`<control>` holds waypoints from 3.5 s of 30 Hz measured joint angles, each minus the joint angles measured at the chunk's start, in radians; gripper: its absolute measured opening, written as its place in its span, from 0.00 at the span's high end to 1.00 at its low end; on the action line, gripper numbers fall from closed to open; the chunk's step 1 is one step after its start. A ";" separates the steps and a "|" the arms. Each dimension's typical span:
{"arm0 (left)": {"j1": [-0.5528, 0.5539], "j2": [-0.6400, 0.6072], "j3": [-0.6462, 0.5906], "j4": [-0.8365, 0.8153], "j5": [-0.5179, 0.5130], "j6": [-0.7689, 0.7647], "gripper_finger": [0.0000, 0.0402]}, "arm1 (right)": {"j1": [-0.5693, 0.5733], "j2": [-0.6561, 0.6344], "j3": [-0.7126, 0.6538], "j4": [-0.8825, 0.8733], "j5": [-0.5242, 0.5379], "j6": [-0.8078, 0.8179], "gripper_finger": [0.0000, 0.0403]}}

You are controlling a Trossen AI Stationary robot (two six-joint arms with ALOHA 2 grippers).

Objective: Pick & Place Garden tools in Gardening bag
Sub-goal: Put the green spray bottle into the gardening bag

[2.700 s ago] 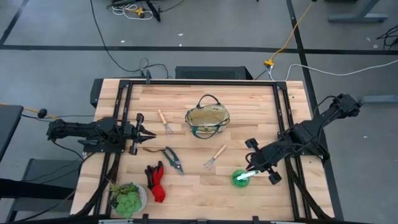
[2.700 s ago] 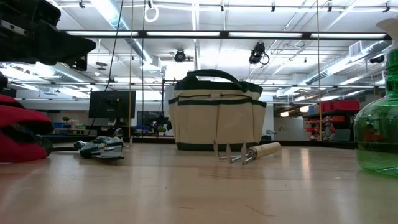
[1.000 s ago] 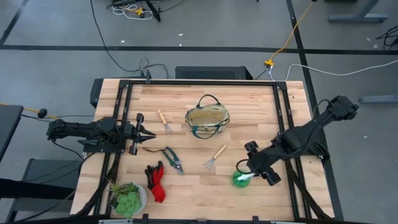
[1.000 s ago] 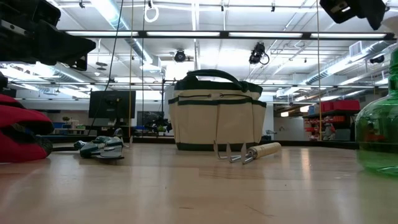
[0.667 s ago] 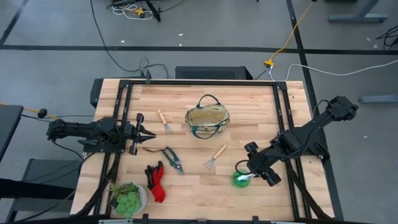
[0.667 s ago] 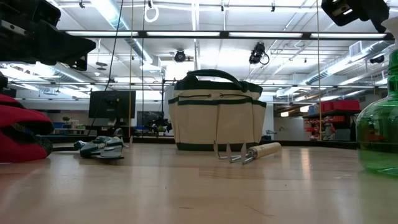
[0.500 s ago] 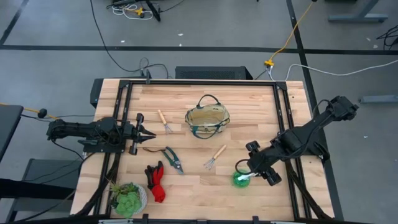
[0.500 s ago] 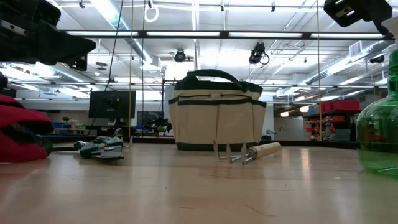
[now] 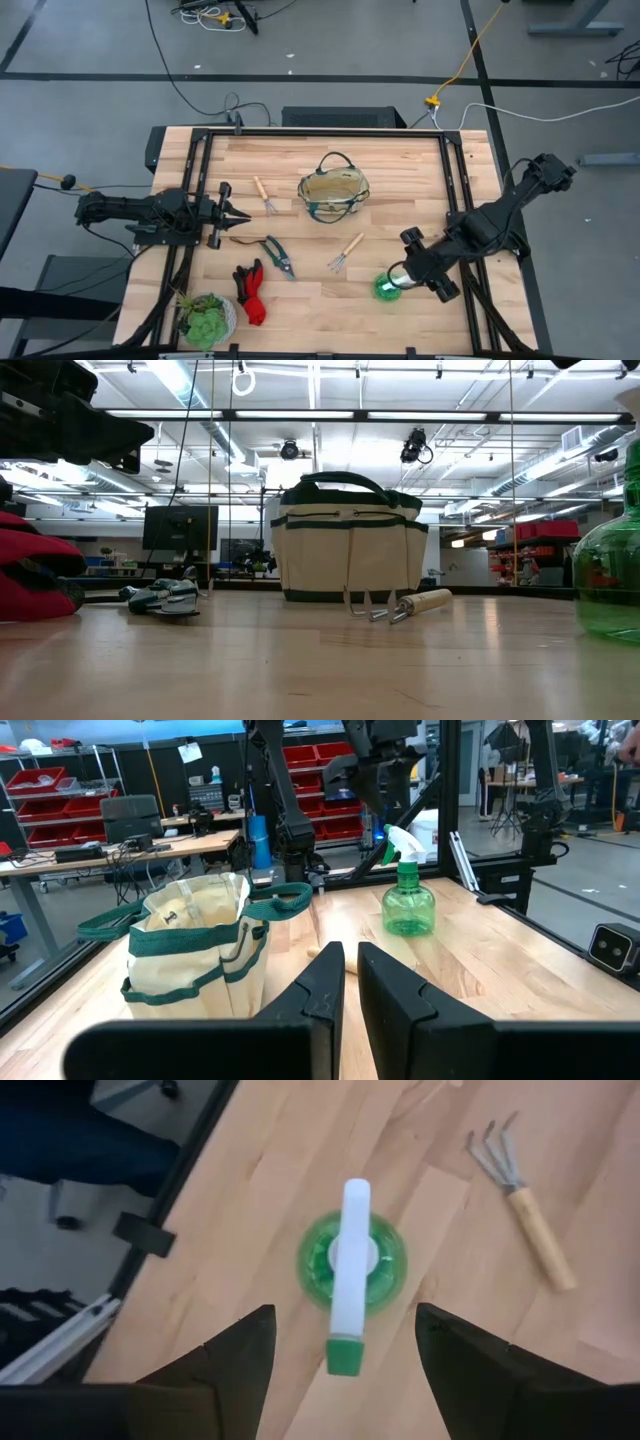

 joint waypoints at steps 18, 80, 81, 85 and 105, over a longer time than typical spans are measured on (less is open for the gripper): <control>0.000 0.000 0.000 0.000 0.000 0.000 0.90 | 0.011 0.094 0.000 -0.045 0.033 0.066 0.39; 0.000 0.000 0.000 0.000 0.000 0.000 0.90 | 0.010 0.148 0.001 -0.048 0.015 0.014 0.86; 0.000 0.000 0.000 0.000 0.000 0.000 0.90 | 0.010 0.148 0.001 -0.048 0.015 0.014 0.86; 0.000 0.000 0.000 0.000 0.000 0.000 0.90 | 0.010 0.148 0.001 -0.048 0.014 0.014 0.86; 0.000 0.000 0.000 0.000 0.000 0.000 0.90 | 0.009 0.148 0.013 -0.068 -0.012 0.030 0.86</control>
